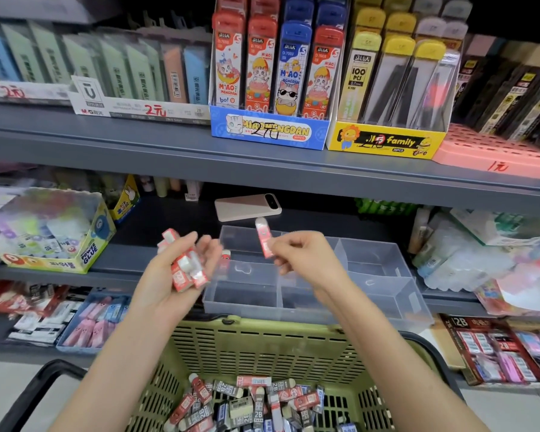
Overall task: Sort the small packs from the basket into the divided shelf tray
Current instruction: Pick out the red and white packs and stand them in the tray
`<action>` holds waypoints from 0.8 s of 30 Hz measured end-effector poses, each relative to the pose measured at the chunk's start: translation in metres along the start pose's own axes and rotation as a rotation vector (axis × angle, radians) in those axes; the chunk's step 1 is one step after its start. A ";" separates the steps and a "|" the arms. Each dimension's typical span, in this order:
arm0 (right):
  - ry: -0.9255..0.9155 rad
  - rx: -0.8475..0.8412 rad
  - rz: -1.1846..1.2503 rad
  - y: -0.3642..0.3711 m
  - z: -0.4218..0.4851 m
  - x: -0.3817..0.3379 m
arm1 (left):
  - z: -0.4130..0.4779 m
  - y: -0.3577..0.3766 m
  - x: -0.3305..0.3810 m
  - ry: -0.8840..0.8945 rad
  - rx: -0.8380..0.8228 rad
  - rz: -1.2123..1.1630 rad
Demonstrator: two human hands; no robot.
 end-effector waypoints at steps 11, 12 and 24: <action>0.162 -0.122 -0.892 0.048 0.079 0.018 | 0.021 -0.041 0.016 0.093 -0.019 0.278; 0.177 -0.148 -0.940 0.053 0.082 0.021 | 0.021 -0.042 0.014 0.084 -0.021 0.285; 0.152 -0.319 -1.243 0.084 0.094 0.037 | 0.021 -0.043 0.008 0.019 -0.040 0.201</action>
Point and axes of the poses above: each hand's wrist, its own z-axis towards the middle knuckle, its own y-axis out of the palm, x = y × z, the point moved 9 cm from there along z, towards the middle knuckle, and after that the axes turned 1 degree about -z, right-handed, at the moved point
